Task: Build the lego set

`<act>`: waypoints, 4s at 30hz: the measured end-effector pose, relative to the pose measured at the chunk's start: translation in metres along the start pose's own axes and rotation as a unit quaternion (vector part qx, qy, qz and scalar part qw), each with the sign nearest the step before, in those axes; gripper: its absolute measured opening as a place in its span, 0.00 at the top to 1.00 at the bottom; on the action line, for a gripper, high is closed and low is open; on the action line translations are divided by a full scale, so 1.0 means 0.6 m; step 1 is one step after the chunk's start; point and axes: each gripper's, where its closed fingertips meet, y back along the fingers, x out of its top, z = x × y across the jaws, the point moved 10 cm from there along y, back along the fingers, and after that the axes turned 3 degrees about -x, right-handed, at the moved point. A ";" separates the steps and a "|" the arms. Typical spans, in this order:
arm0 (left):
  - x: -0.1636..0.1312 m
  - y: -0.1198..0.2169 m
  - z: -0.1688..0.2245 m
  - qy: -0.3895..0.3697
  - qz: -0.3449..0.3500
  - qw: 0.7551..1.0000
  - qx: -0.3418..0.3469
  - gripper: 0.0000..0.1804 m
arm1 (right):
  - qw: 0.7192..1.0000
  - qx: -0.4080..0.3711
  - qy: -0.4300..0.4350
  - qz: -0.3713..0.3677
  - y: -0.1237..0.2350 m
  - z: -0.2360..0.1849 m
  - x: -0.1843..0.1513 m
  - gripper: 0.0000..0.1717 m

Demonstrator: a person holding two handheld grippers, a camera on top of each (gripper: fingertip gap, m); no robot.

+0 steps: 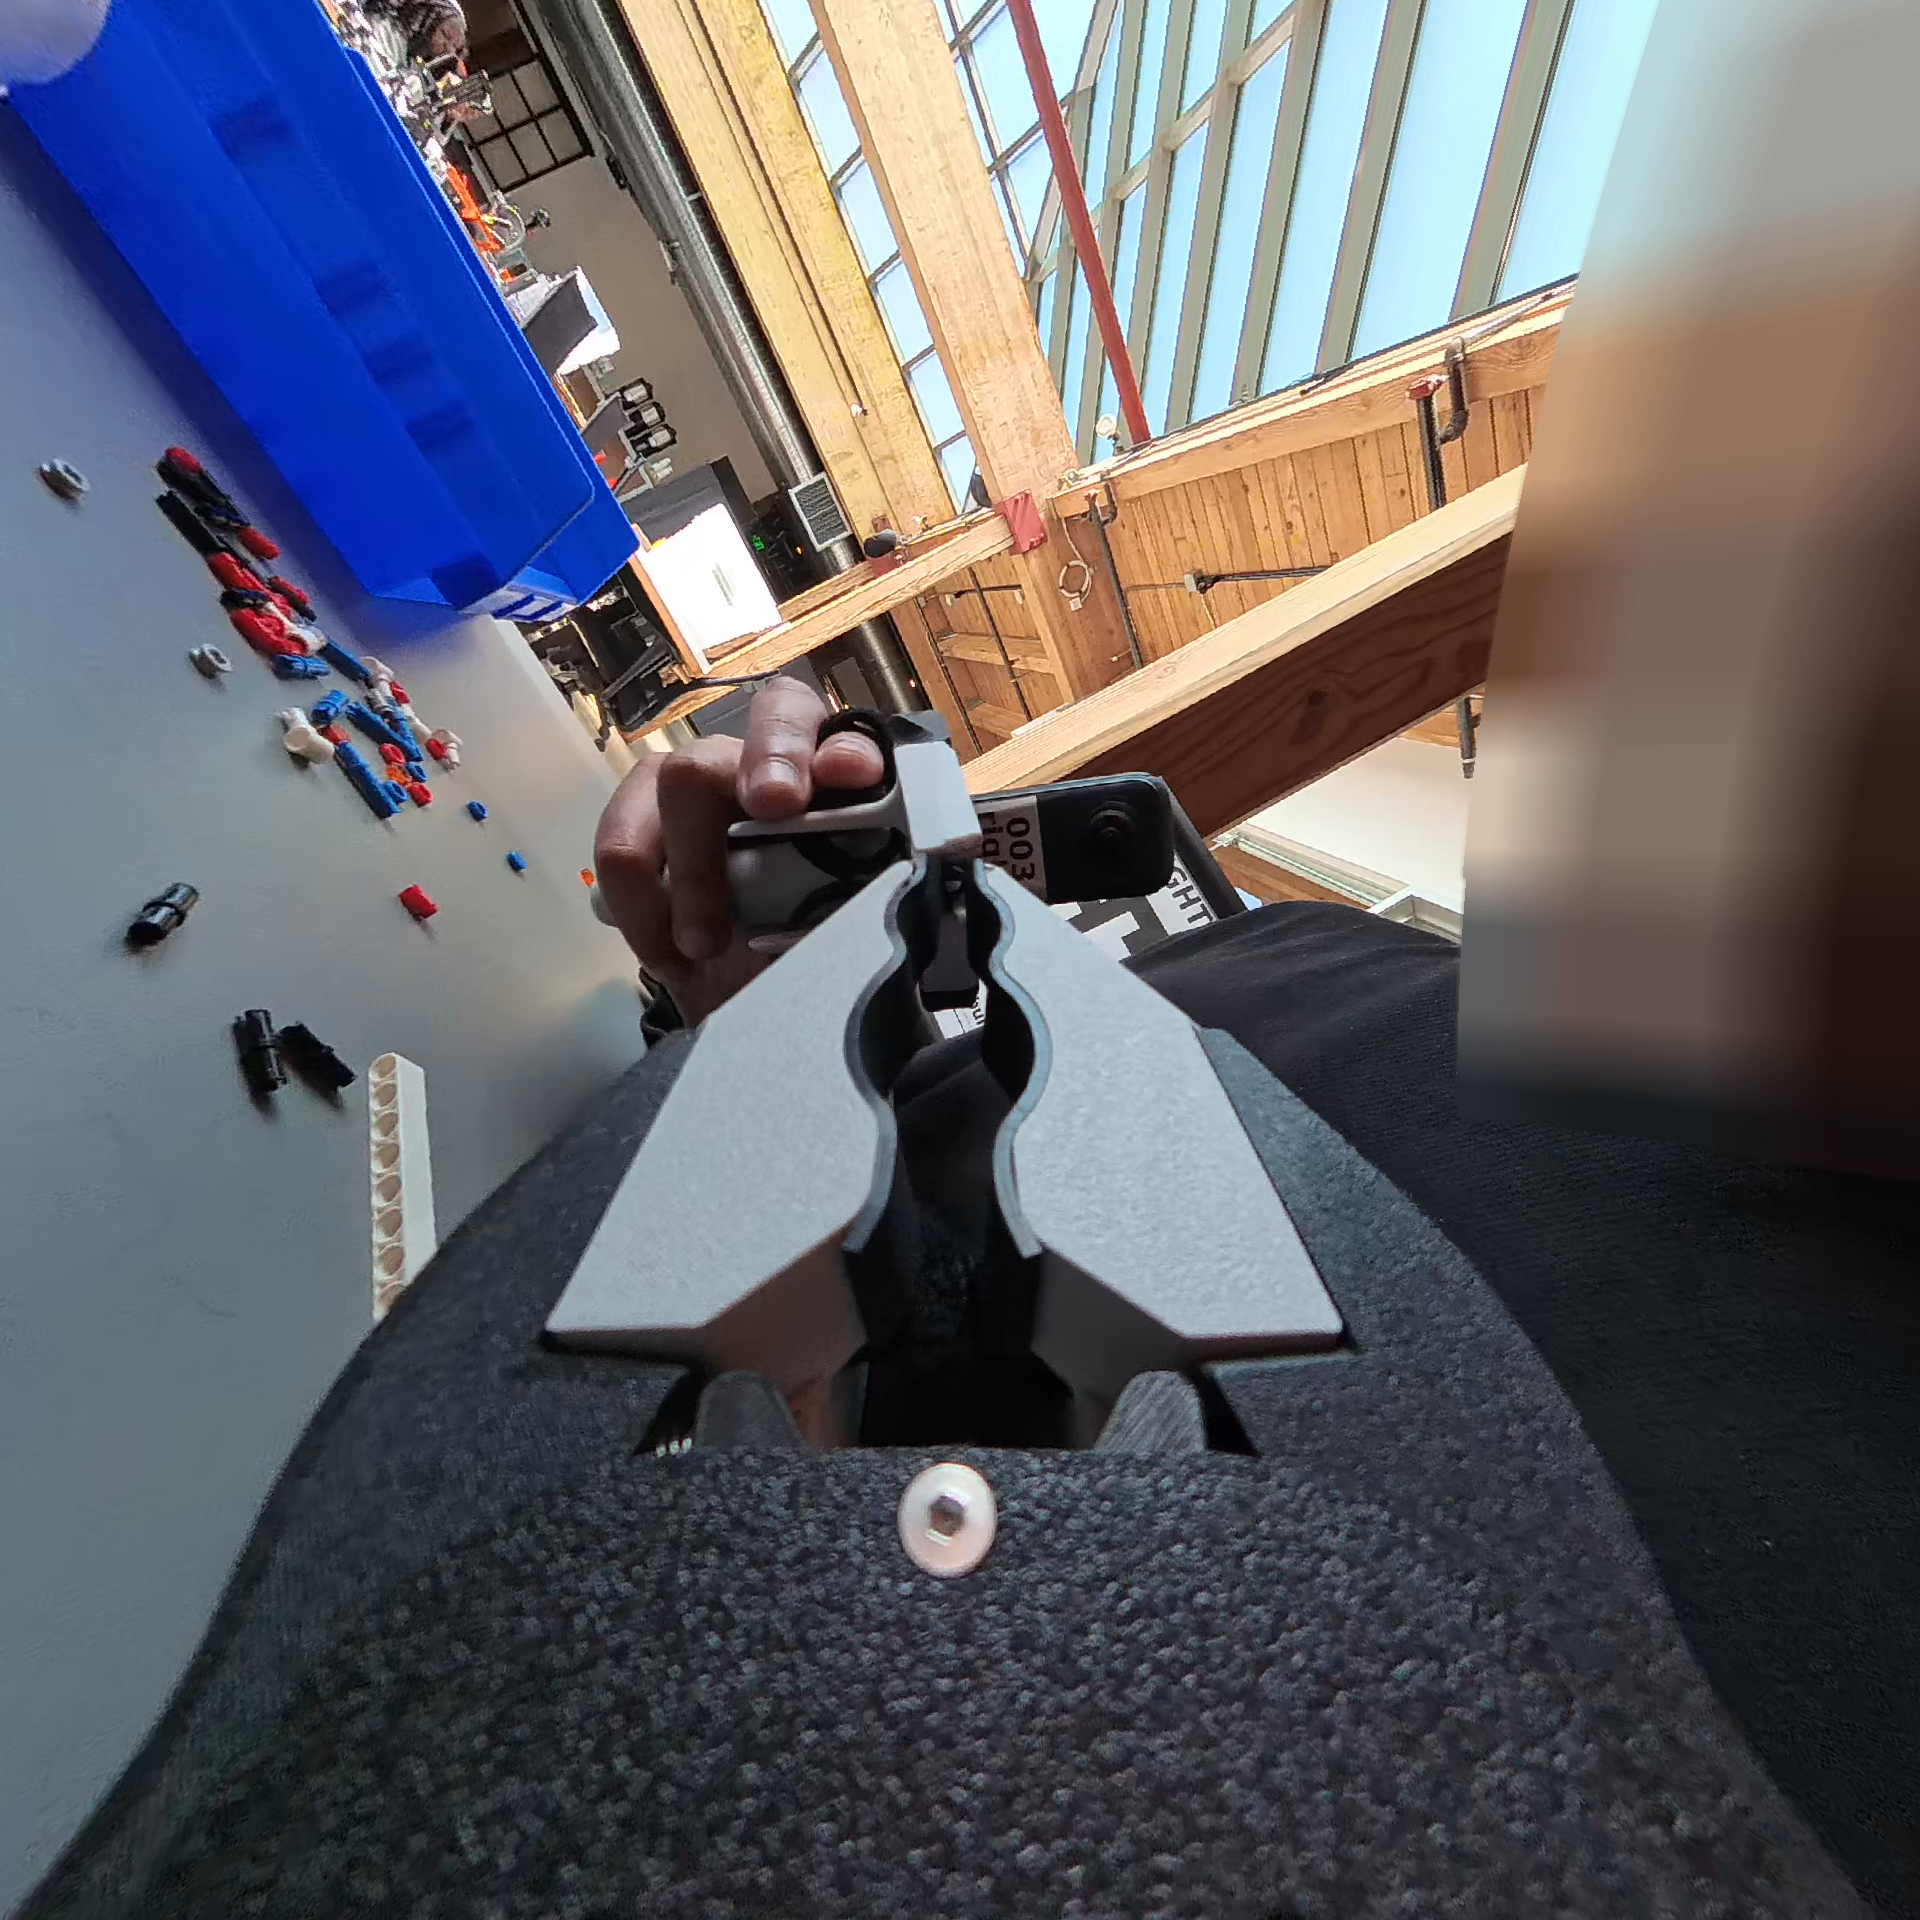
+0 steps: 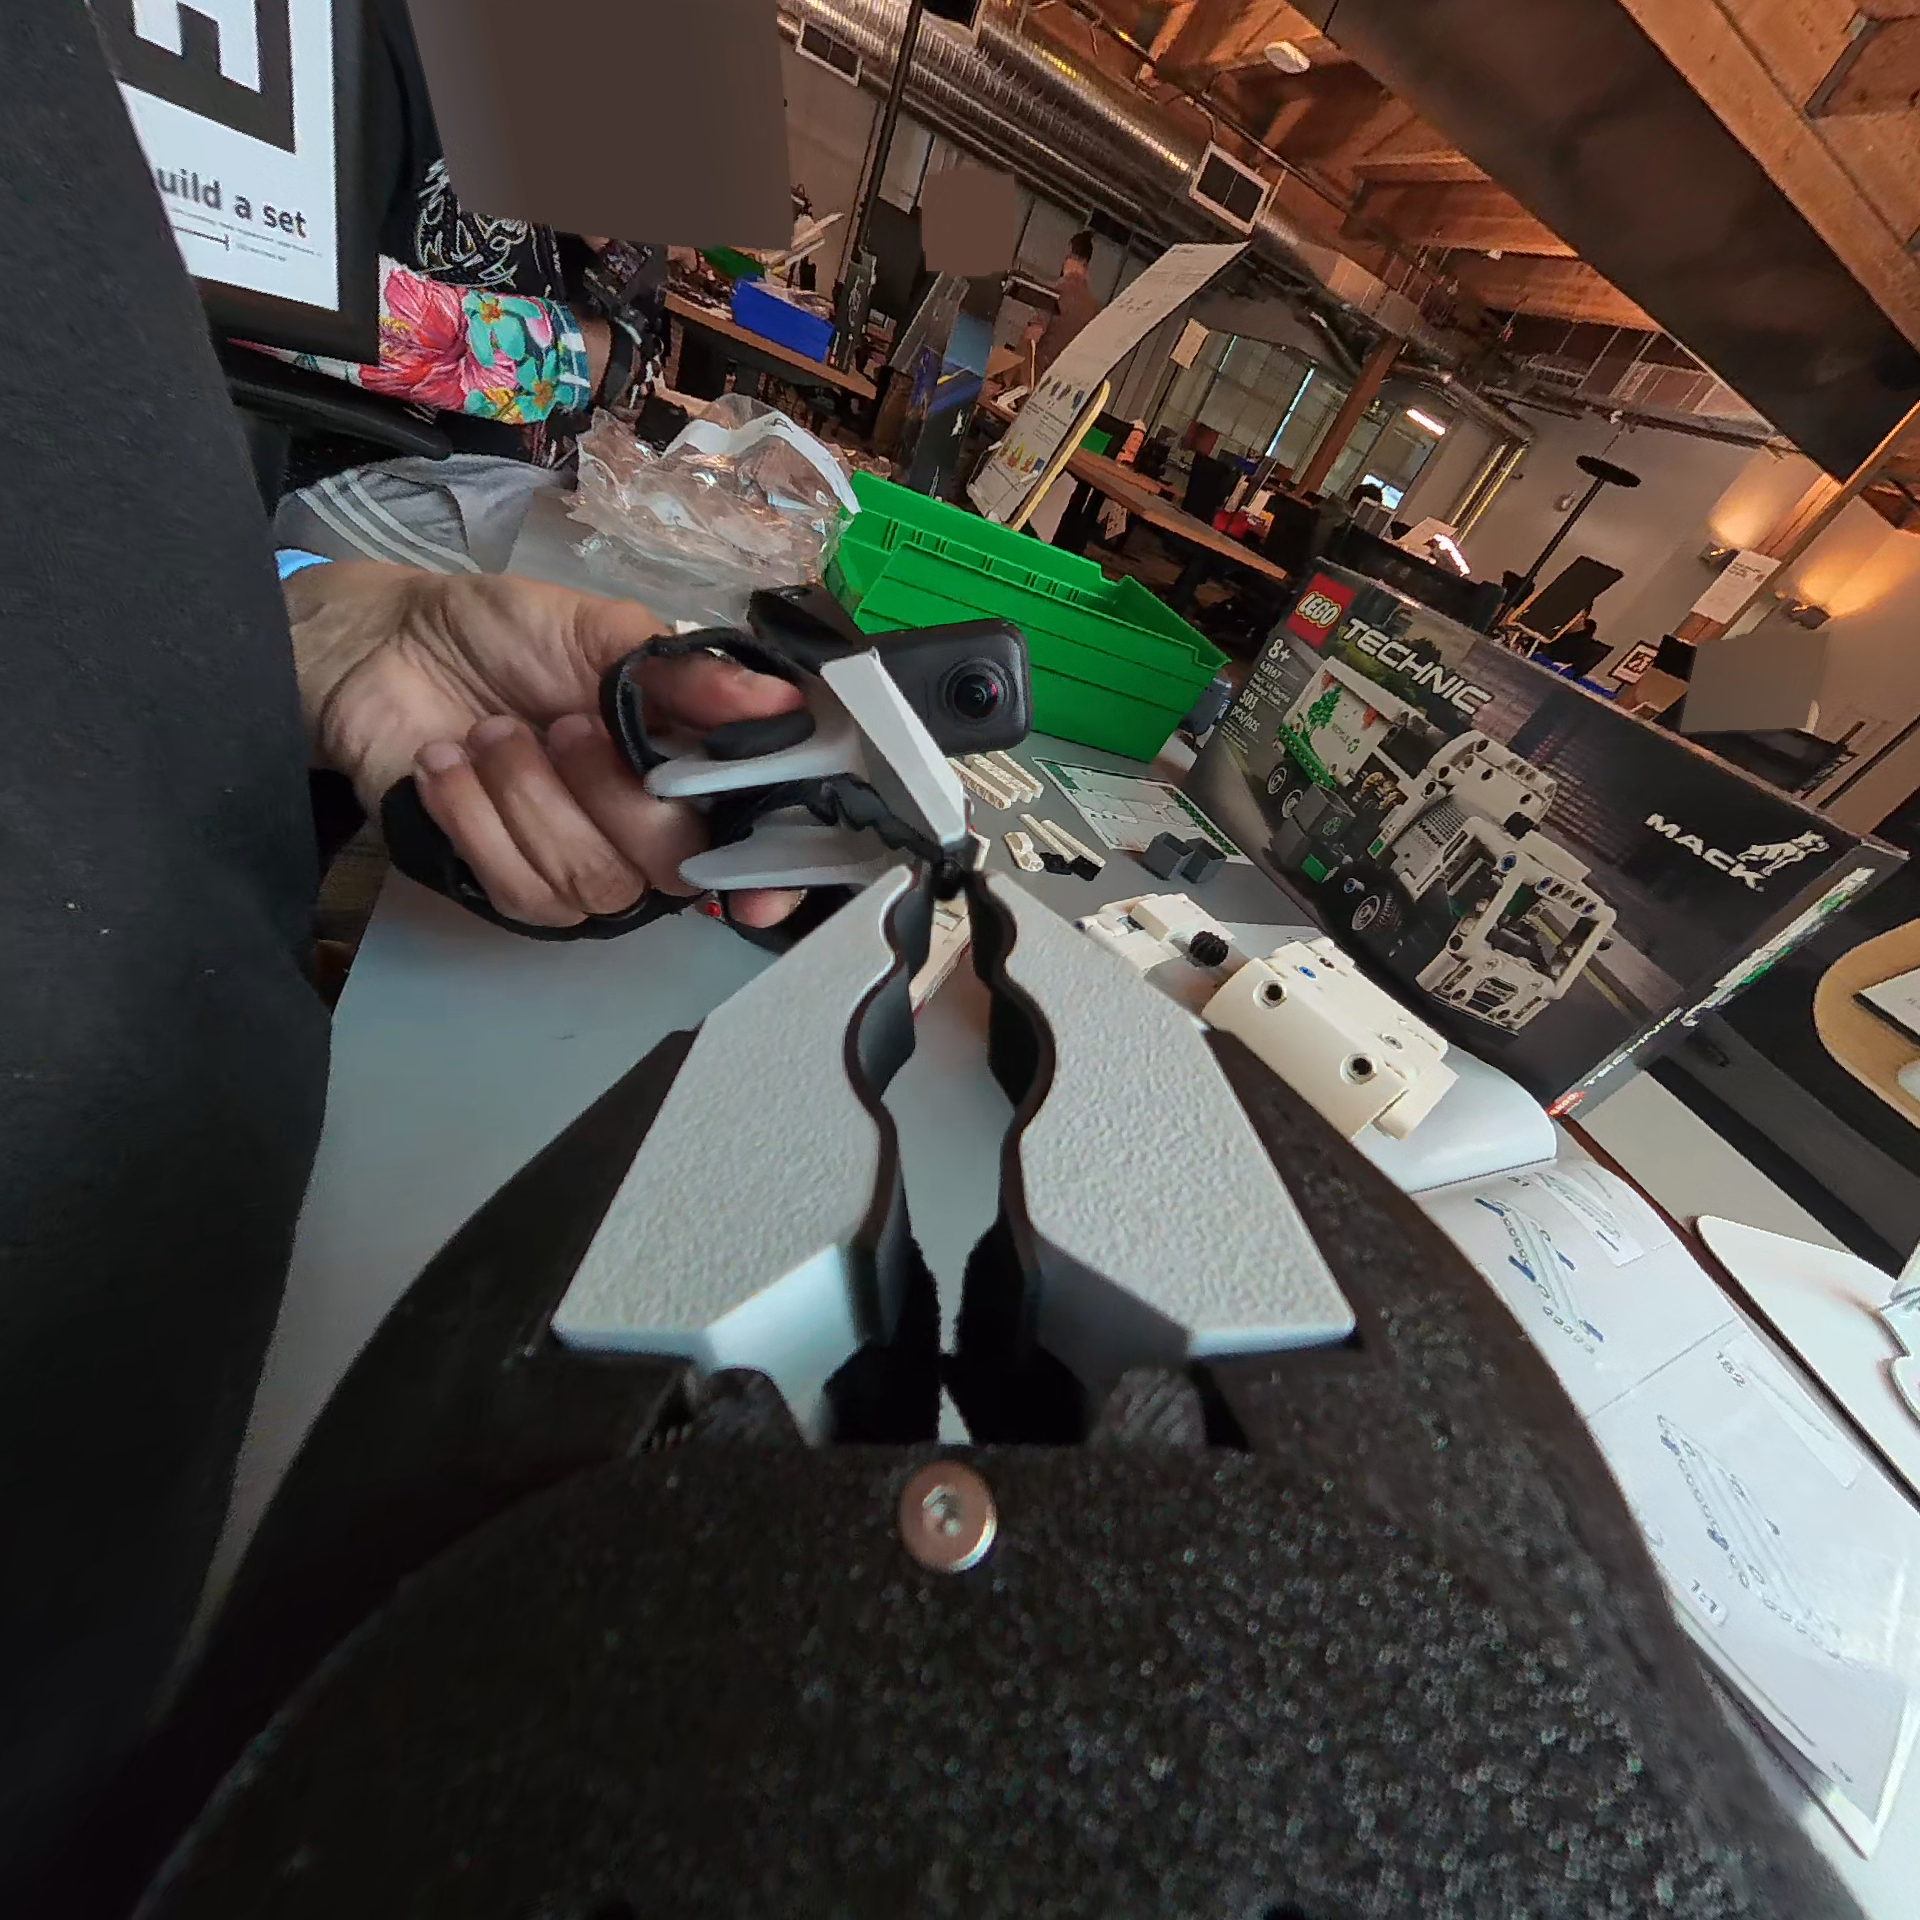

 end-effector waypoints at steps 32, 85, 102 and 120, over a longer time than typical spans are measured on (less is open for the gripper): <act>-0.002 -0.005 0.000 0.002 0.005 1.000 0.008 0.99 | 1.000 0.006 -0.015 0.025 0.004 0.003 -0.003 0.98; 0.013 0.256 0.051 -0.390 -0.165 0.744 0.516 0.84 | 0.986 0.153 -0.052 -0.048 -0.183 0.043 0.040 0.98; 0.006 0.207 0.066 -0.584 -0.129 0.643 0.477 0.95 | 0.936 0.213 0.018 -0.279 -0.312 0.006 0.038 0.98; 0.007 0.204 0.059 -0.565 -0.153 0.662 0.468 0.95 | 0.868 0.288 0.119 -0.386 -0.352 -0.004 0.054 0.98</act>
